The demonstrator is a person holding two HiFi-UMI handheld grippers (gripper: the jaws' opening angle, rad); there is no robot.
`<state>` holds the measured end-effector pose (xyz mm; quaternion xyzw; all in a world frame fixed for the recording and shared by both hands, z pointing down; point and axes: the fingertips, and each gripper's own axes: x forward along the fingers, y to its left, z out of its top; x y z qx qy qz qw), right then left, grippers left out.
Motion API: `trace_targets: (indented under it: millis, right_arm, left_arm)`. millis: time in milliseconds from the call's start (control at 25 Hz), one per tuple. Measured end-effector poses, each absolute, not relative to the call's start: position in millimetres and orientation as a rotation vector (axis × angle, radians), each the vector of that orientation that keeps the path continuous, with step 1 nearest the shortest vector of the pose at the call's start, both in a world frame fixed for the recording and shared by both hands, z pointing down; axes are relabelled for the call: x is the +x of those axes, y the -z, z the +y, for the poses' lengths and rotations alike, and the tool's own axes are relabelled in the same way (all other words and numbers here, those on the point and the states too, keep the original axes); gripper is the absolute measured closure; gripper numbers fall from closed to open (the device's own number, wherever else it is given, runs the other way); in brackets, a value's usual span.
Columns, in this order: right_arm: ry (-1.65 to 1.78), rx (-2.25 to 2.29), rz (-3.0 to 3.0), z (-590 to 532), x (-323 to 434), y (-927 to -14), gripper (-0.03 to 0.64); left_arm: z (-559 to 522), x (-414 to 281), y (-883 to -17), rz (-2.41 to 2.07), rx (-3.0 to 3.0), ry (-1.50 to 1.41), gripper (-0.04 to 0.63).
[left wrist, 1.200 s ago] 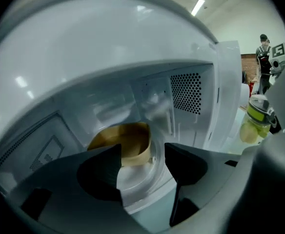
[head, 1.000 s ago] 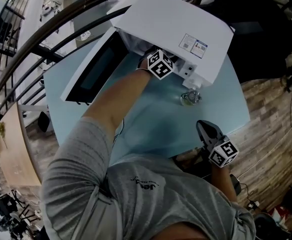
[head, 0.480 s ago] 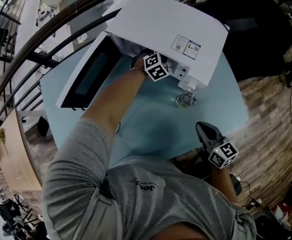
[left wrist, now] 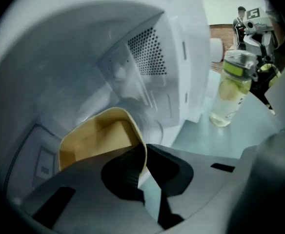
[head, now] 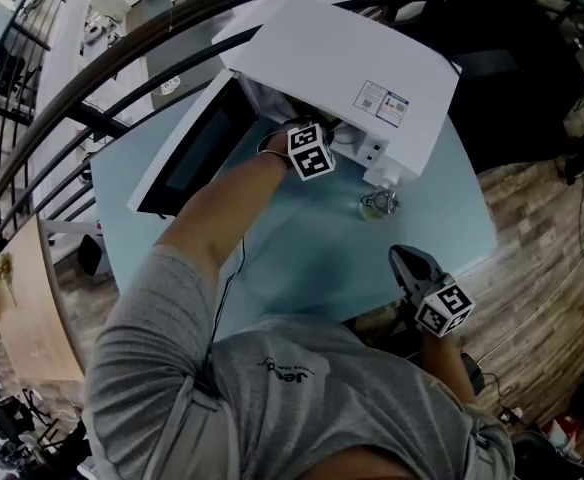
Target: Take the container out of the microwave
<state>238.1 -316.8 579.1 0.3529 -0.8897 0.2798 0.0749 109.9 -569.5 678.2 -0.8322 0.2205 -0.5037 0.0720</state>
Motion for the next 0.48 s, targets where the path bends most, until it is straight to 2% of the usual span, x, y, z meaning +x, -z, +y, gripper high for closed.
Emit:
trace_targets:
  millis: [480]
  right_arm:
    - [-0.721,0.946,-2.738,-296,171,-533,0.598]
  left_arm:
    - [-458,58,-630,0.603,-2.654,1.464,0.565]
